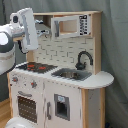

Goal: Play with the kitchen

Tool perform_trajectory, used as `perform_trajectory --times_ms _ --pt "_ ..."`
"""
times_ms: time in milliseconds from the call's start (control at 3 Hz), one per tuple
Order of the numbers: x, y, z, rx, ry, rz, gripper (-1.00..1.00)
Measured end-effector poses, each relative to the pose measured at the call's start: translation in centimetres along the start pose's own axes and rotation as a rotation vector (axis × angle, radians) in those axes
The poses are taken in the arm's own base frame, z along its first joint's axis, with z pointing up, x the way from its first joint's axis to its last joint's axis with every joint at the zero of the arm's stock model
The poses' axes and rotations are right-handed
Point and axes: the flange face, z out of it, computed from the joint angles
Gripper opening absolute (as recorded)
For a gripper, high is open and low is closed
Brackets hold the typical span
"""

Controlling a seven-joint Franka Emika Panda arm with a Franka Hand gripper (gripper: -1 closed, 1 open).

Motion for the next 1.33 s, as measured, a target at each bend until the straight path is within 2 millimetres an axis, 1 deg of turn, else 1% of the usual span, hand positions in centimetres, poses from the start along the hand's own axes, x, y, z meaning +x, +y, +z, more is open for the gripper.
perform_trajectory --times_ms 333,667,1000,1333 --pt "0.0 0.4 2.0 0.04 0.034 0.021 -1.0" --pt "-0.8 1.8 4.3 0.057 0.042 0.042 -1.0" --pt "-2.4 2.8 7.3 0.08 0.024 0.054 -1.0" --pt "-3.4 1.0 10.5 0.124 0.006 0.041 -1.0"
